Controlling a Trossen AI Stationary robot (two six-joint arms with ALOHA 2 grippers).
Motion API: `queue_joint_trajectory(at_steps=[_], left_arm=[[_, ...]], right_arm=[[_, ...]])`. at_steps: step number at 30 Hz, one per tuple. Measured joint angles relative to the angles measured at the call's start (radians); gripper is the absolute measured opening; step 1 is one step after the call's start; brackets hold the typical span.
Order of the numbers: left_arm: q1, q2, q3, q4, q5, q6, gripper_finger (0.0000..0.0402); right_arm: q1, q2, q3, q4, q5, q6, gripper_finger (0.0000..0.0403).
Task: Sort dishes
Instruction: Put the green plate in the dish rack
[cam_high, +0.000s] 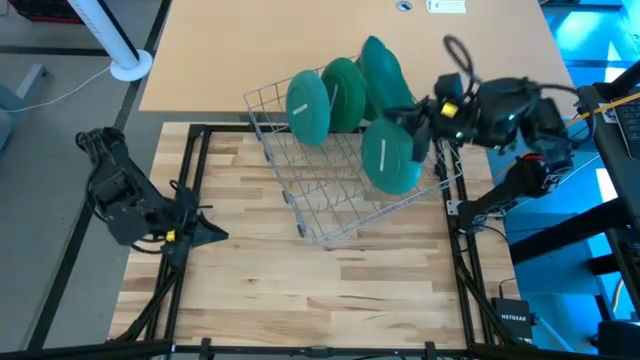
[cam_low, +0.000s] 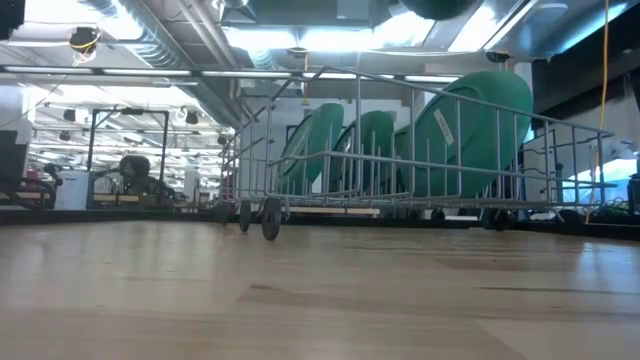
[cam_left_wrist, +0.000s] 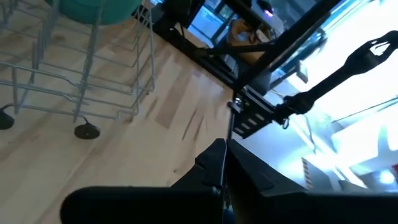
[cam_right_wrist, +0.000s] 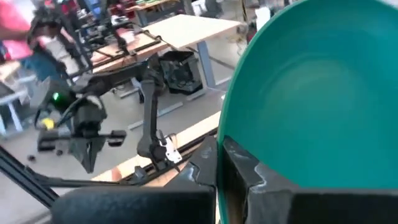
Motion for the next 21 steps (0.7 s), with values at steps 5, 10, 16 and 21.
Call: queue_joint_trajectory(at_steps=[5,10,16,21], left_arm=[[0.0,0.043,0.0,-0.001,0.0,0.006,0.0004],[0.0,0.097,0.0,-0.007,0.0,0.005,0.0004],[0.0,0.154,0.0,-0.007,0.0,-0.019,0.0004],[0.0,0.185,0.0,-0.007,0.0,-0.028,0.0004]], right_arm=[[-0.086,-0.04,0.0,-0.056,-0.192,0.121,0.0007],[-0.068,-0.022,0.0,0.006,-0.392,0.12,0.0006],[0.007,0.017,-0.102,0.133,-0.469,0.048,0.0006],[0.018,0.023,-0.312,0.33,-0.491,0.06,0.0006]])
